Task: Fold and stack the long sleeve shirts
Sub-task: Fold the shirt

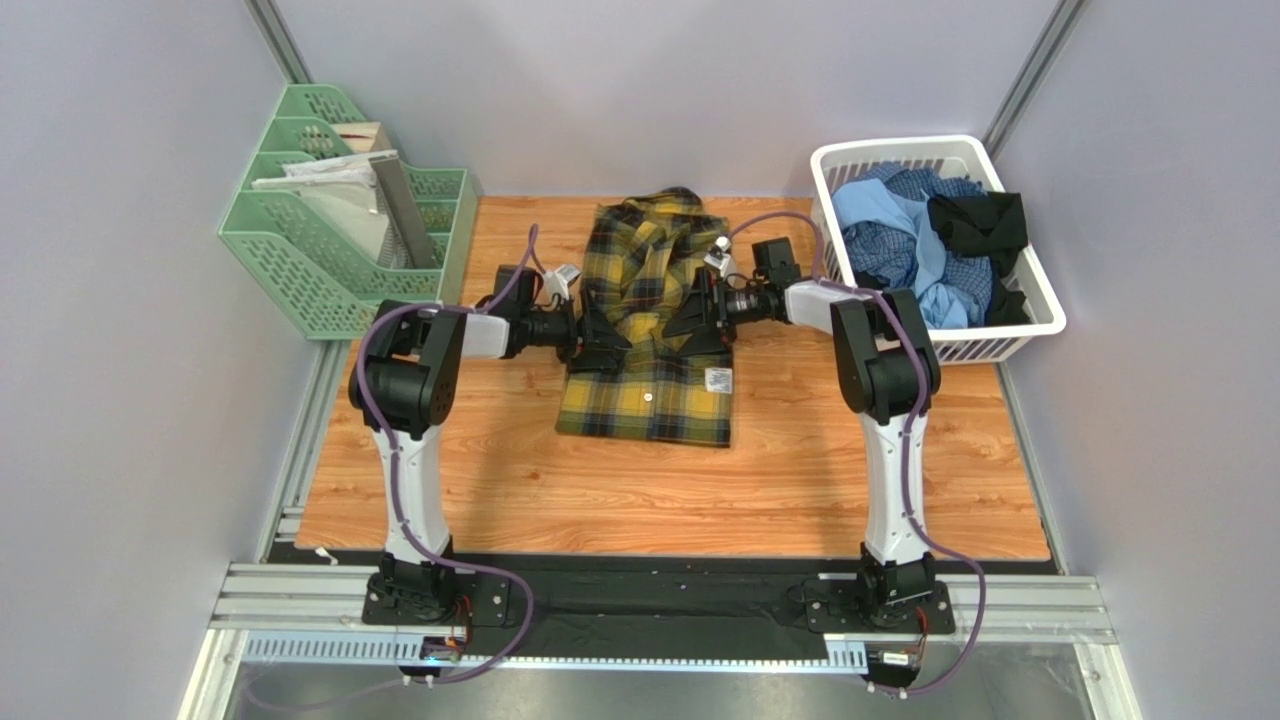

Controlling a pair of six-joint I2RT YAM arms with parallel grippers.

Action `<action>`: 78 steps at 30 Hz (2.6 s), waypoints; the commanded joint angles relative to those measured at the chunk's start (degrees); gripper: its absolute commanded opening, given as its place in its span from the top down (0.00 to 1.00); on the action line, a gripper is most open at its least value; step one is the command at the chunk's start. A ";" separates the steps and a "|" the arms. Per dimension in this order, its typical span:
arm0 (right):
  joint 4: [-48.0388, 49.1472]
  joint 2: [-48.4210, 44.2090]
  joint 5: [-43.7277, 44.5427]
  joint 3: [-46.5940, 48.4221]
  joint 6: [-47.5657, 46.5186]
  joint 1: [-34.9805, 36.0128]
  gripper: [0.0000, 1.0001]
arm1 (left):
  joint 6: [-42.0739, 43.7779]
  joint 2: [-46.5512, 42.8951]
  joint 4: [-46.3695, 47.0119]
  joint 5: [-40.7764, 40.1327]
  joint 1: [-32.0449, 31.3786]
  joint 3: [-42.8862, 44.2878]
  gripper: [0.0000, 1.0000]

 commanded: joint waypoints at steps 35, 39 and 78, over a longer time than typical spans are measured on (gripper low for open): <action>-0.22 -14.81 2.85 -12.95 0.30 2.59 0.25 | 5.15 -13.88 -0.45 -0.33 2.73 -11.51 0.35; -1.19 -23.69 5.49 -13.66 -1.46 3.29 0.34 | 21.91 -25.38 -14.66 -0.34 3.35 -10.01 0.32; -15.87 -0.70 16.65 3.74 -19.31 10.15 0.78 | 90.85 -46.08 -8.38 -55.52 -47.53 -35.24 0.34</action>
